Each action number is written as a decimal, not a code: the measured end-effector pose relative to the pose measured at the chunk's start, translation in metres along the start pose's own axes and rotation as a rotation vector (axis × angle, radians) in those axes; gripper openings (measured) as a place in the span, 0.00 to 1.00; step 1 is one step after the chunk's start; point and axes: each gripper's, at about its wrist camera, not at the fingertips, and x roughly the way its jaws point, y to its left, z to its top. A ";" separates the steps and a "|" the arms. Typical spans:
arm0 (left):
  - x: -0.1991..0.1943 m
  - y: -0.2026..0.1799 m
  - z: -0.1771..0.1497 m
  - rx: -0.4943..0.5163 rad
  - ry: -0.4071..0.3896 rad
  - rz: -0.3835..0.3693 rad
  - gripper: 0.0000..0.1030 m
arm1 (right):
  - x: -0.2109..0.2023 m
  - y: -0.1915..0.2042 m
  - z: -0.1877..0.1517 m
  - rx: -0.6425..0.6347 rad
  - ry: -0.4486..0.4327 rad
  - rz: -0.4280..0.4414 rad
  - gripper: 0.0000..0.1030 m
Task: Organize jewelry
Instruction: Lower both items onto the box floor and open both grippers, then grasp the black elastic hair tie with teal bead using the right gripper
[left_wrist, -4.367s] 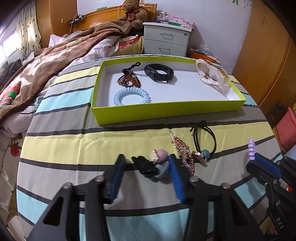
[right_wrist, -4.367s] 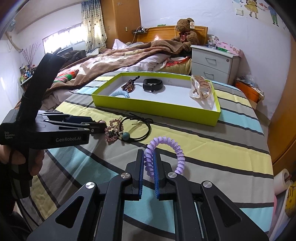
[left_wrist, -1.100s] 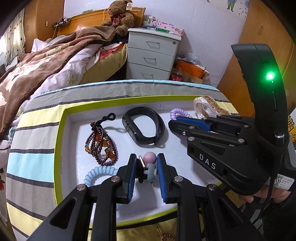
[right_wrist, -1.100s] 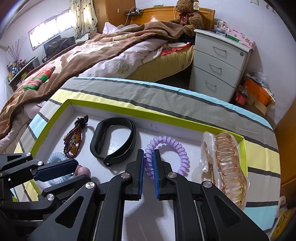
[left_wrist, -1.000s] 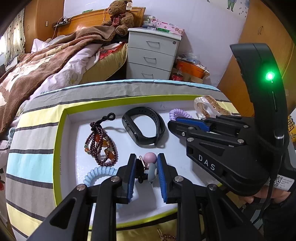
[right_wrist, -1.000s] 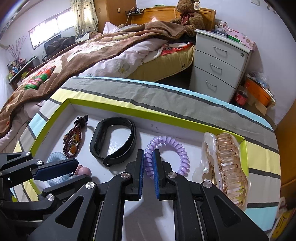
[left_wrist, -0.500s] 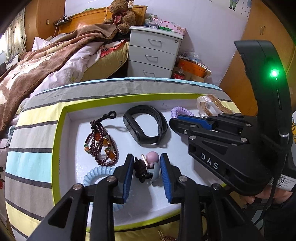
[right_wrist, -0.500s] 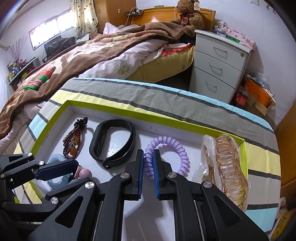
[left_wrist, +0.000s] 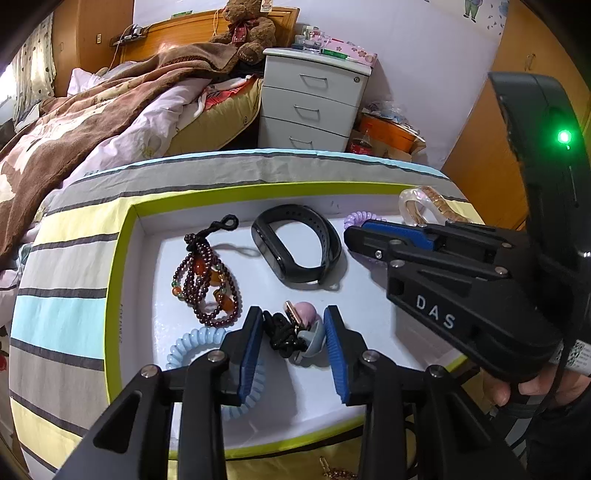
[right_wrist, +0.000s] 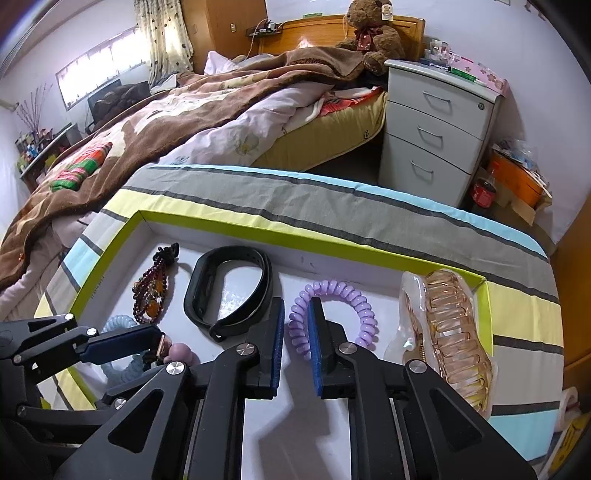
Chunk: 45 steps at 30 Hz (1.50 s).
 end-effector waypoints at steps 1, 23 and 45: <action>0.000 0.000 0.000 0.000 0.001 0.001 0.35 | 0.000 0.000 0.000 0.001 0.000 -0.002 0.13; -0.015 0.003 -0.005 -0.005 -0.016 0.024 0.39 | -0.016 -0.002 -0.009 0.028 -0.026 0.026 0.15; -0.083 0.003 -0.049 -0.039 -0.085 0.046 0.40 | -0.109 0.015 -0.070 0.094 -0.159 0.034 0.16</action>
